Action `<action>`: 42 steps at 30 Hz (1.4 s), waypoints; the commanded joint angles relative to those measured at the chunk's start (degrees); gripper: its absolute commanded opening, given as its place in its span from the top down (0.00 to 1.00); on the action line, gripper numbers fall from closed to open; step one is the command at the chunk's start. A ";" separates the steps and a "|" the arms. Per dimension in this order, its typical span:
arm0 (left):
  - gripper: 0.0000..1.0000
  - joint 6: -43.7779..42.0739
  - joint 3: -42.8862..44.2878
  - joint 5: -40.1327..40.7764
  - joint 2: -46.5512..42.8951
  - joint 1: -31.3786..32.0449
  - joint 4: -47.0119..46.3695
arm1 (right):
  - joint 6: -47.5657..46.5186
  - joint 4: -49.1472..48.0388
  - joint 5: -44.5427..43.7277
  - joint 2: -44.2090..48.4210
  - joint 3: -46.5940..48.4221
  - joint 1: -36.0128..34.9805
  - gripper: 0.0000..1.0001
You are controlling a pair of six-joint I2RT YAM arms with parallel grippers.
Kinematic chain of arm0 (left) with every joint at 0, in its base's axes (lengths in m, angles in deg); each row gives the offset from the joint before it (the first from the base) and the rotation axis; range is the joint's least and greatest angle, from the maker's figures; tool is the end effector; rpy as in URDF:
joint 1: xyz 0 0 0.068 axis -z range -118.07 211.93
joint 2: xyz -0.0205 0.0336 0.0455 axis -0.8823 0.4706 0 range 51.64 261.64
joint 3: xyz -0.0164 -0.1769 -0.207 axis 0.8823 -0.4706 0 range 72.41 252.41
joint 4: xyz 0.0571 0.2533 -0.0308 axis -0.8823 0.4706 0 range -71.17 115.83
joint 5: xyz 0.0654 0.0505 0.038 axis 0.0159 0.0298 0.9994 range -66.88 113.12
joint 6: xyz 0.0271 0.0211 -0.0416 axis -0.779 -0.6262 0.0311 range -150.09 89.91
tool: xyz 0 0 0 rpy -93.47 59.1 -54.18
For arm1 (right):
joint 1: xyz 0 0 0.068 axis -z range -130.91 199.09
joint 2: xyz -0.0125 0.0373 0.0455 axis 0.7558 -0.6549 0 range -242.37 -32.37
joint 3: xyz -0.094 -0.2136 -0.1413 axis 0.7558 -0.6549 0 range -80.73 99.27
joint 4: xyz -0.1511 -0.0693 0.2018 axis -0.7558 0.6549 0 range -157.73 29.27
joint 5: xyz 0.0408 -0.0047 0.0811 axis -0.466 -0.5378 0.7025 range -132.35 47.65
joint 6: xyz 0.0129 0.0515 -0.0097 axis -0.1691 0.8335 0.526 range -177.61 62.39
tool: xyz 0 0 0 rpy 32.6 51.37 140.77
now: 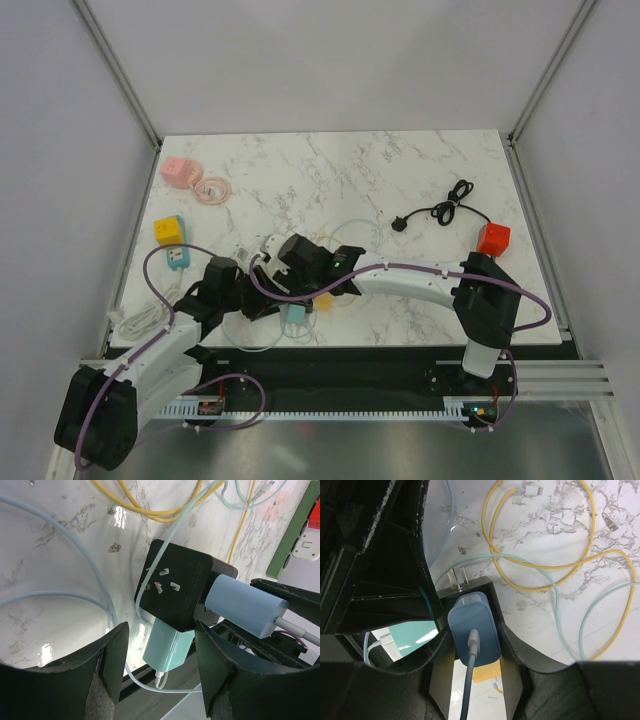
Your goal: Pull the plug off the socket
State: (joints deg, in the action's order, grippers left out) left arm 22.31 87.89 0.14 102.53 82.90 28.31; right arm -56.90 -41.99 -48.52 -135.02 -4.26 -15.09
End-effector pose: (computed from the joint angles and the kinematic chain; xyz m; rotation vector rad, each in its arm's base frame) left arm 0.1478 -0.0715 0.1499 -0.4818 2.5045 -1.0448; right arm 0.1741 0.3508 0.2307 -1.2770 2.1530 0.3494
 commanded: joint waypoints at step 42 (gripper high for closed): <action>0.33 -2.04 3.05 1.62 -5.27 -0.23 4.13 | 6.84 -2.01 -6.57 22.21 0.61 -0.33 1.00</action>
State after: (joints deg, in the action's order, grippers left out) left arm 22.24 87.56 0.66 99.95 82.90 28.70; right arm -52.20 -45.27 -51.89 -118.61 -7.04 -15.20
